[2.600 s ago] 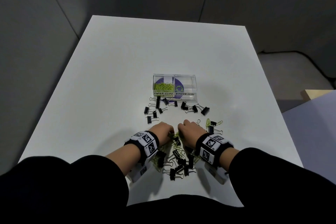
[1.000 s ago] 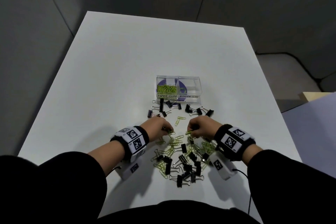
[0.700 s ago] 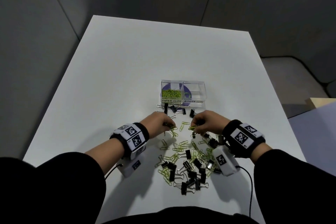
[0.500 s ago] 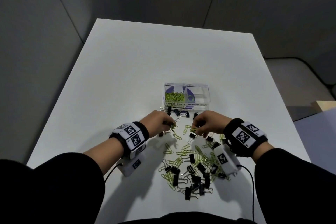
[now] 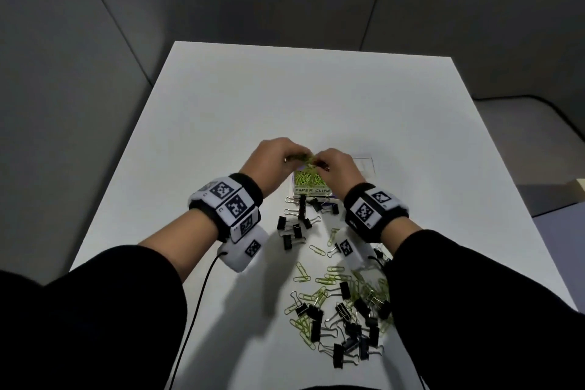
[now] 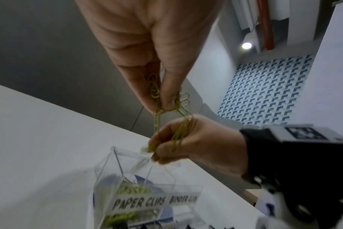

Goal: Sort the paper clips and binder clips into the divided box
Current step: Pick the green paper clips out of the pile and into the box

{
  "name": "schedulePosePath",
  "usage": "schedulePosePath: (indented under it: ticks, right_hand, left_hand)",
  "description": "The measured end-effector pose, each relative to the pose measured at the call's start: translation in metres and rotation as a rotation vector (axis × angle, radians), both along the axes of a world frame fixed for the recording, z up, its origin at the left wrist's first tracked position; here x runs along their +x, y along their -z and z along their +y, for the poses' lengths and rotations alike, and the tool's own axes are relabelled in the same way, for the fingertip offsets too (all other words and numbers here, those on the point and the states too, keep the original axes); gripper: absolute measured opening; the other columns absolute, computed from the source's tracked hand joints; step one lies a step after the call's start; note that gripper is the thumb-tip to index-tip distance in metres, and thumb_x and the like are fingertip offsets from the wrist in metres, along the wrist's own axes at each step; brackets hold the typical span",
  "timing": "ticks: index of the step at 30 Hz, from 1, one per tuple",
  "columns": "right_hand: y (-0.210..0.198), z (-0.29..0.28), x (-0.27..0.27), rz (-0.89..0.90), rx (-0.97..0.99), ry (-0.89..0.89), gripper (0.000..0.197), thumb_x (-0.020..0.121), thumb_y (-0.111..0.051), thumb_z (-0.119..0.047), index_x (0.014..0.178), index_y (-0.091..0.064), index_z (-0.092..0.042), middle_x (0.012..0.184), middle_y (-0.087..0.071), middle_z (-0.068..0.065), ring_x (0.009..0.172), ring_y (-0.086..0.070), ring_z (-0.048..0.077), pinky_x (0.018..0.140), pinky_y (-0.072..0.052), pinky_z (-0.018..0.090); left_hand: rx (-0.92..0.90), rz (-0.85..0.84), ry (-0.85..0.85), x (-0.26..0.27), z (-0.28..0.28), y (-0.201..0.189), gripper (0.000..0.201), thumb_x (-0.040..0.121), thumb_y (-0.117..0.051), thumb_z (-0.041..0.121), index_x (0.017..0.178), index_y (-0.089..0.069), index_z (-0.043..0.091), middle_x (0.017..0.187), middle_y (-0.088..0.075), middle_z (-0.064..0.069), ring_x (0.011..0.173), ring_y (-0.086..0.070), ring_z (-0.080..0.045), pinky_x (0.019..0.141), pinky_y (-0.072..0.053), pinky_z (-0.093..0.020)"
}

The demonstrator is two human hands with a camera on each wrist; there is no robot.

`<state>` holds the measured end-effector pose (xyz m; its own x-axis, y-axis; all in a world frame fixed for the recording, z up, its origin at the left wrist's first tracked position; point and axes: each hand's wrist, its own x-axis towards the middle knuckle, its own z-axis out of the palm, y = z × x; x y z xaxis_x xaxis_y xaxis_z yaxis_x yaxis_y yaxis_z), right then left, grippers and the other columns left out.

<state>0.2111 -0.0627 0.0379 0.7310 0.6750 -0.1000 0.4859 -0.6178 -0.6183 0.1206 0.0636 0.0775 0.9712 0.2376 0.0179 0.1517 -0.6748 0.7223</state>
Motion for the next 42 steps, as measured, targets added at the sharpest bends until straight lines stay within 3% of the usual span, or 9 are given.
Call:
schedulePosePath:
  ticks: [10,14,19,25,29,31,33,35,42]
  right_hand:
    - [0.01,-0.061,-0.007,0.003,-0.166,-0.005,0.021,0.092,-0.046,-0.009,0.098,-0.066,-0.009,0.104,-0.068,0.01,0.085,-0.065,0.027,0.083,-0.053,0.037]
    - [0.024,-0.091,-0.019,0.053,-0.333,-0.195,0.027,0.092,-0.049,-0.009,0.115,-0.063,-0.011,0.12,-0.064,0.007,0.106,-0.06,0.021,0.093,-0.044,0.025]
    - [0.047,-0.099,-0.031,-0.089,-0.33,-0.38,0.03,0.091,-0.051,-0.008,0.12,-0.062,-0.009,0.125,-0.061,0.01,0.114,-0.054,0.028,0.099,-0.045,0.039]
    - [0.06,-0.112,-0.042,-0.286,-0.42,-0.508,0.037,0.062,-0.079,-0.01,0.098,-0.07,-0.009,0.095,-0.07,0.011,0.079,-0.066,0.03,0.065,-0.058,0.037]
    - [0.057,-0.118,-0.05,-0.22,-0.526,-0.511,0.039,0.088,-0.055,-0.021,0.125,-0.053,-0.007,0.129,-0.052,0.011,0.115,-0.047,0.031,0.096,-0.043,0.041]
    - [0.054,-0.115,-0.056,-0.237,-0.51,-0.477,0.033,0.088,-0.05,-0.022,0.117,-0.057,-0.007,0.12,-0.057,0.011,0.108,-0.052,0.031,0.087,-0.048,0.042]
    - [0.053,-0.111,-0.061,-0.241,-0.489,-0.479,0.022,0.08,-0.049,-0.02,0.088,-0.066,-0.008,0.087,-0.066,0.01,0.076,-0.062,0.03,0.055,-0.053,0.035]
    - [0.059,-0.111,-0.063,-0.34,-0.461,-0.484,0.009,0.067,-0.067,-0.016,0.07,-0.065,-0.007,0.067,-0.063,0.009,0.057,-0.061,0.028,0.038,-0.042,0.026]
    - [0.051,-0.116,-0.072,-0.252,-0.496,-0.489,0.023,0.094,-0.041,-0.014,0.111,-0.051,-0.001,0.111,-0.052,0.018,0.095,-0.055,0.033,0.066,-0.042,0.038]
  left_hand:
    - [0.234,0.193,0.14,0.056,-0.013,0.026,0.027,0.094,-0.05,0.01,0.117,-0.065,0.012,0.116,-0.063,-0.011,0.109,-0.057,-0.027,0.094,-0.044,-0.033]
    - [0.359,0.402,0.232,0.068,-0.016,0.046,0.033,0.094,-0.046,0.006,0.121,-0.062,0.015,0.125,-0.06,-0.011,0.113,-0.057,-0.029,0.097,-0.046,-0.036]
    - [0.386,0.414,0.245,0.065,-0.027,0.044,0.033,0.094,-0.047,0.014,0.125,-0.058,0.019,0.133,-0.053,-0.005,0.121,-0.05,-0.025,0.1,-0.042,-0.037]
    - [0.424,0.302,0.409,0.012,-0.063,0.051,0.024,0.093,-0.05,0.025,0.113,-0.061,0.019,0.118,-0.056,0.0,0.114,-0.051,-0.017,0.089,-0.043,-0.029]
    - [0.438,0.546,0.494,-0.03,-0.073,0.084,0.032,0.089,-0.055,0.025,0.12,-0.054,0.02,0.121,-0.051,-0.001,0.111,-0.051,-0.019,0.089,-0.045,-0.031]
    - [0.383,0.548,0.426,-0.039,-0.076,0.092,0.032,0.088,-0.057,0.024,0.119,-0.054,0.016,0.119,-0.051,-0.003,0.109,-0.051,-0.021,0.087,-0.044,-0.031]
    - [0.368,0.525,0.365,-0.042,-0.081,0.093,0.029,0.09,-0.054,0.025,0.116,-0.056,0.013,0.118,-0.053,-0.006,0.109,-0.052,-0.024,0.088,-0.043,-0.032]
    - [0.389,0.536,0.35,-0.042,-0.084,0.094,0.025,0.091,-0.052,0.024,0.112,-0.059,0.011,0.116,-0.055,-0.007,0.11,-0.052,-0.025,0.089,-0.043,-0.034]
    - [0.369,0.554,0.346,-0.047,-0.087,0.094,0.017,0.091,-0.05,0.017,0.103,-0.058,0.008,0.113,-0.055,-0.01,0.107,-0.052,-0.026,0.087,-0.043,-0.035]
